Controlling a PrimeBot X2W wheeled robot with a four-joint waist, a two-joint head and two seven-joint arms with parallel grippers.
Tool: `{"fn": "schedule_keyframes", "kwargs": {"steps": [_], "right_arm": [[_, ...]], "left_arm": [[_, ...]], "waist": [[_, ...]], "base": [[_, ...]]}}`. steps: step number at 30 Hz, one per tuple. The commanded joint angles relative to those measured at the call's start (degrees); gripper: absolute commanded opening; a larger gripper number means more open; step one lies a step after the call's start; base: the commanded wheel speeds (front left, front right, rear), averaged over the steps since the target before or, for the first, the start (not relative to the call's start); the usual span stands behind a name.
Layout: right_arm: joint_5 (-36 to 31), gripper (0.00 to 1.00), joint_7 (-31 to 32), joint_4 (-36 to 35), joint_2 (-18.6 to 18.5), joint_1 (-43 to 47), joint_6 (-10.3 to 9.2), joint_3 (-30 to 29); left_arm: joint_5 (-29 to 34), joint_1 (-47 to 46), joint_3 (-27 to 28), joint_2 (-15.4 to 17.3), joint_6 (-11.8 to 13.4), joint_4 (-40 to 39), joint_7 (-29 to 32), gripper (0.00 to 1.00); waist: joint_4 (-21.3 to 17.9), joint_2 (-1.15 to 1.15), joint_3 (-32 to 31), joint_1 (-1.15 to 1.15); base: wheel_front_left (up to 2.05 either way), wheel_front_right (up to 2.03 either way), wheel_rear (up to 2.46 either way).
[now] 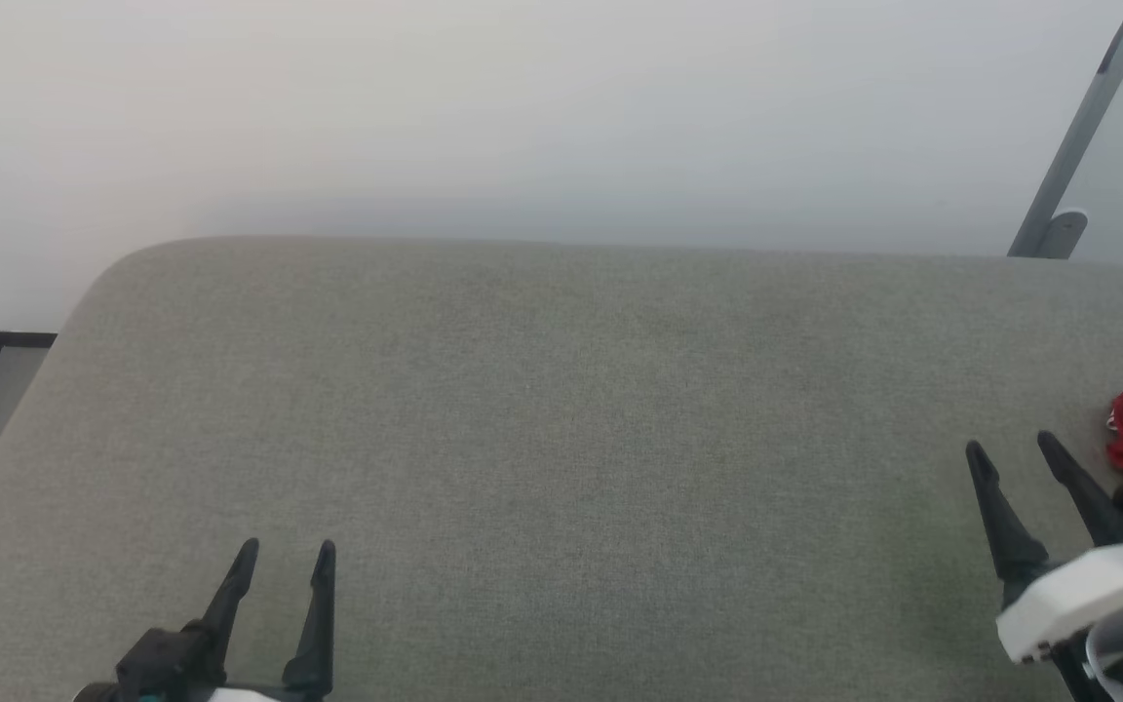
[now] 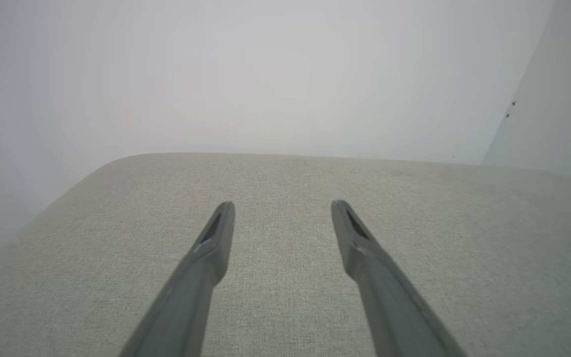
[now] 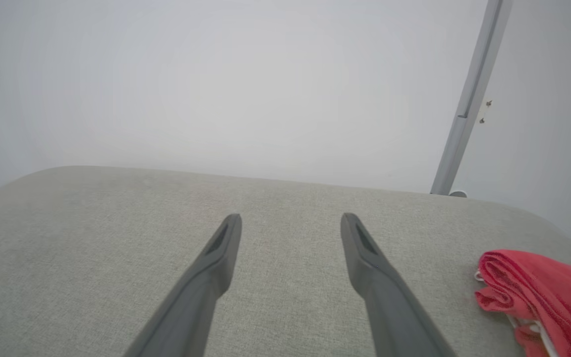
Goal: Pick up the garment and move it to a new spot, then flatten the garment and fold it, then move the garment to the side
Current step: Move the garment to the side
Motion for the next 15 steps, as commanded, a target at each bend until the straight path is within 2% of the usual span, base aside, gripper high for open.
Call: {"fn": "schedule_keyframes", "kwargs": {"steps": [1,15], "right_arm": [[-0.84,1.0,-0.25,-1.25,0.45,1.57,-0.12,-0.8],[-3.8,1.0,0.78,-9.83,4.66,10.75,-0.11,-8.27]], "left_arm": [[-0.28,0.96,0.41,0.02,-0.09,-0.56,-0.25,1.0],[-1.06,5.59,2.01,-0.51,-0.09,-4.71,-0.25,1.0]], "waist": [[0.0,0.0,-0.3,0.0],[-0.9,0.0,-1.88,0.0]], "base": [[0.0,0.0,0.0],[0.0,0.0,0.0]]}}
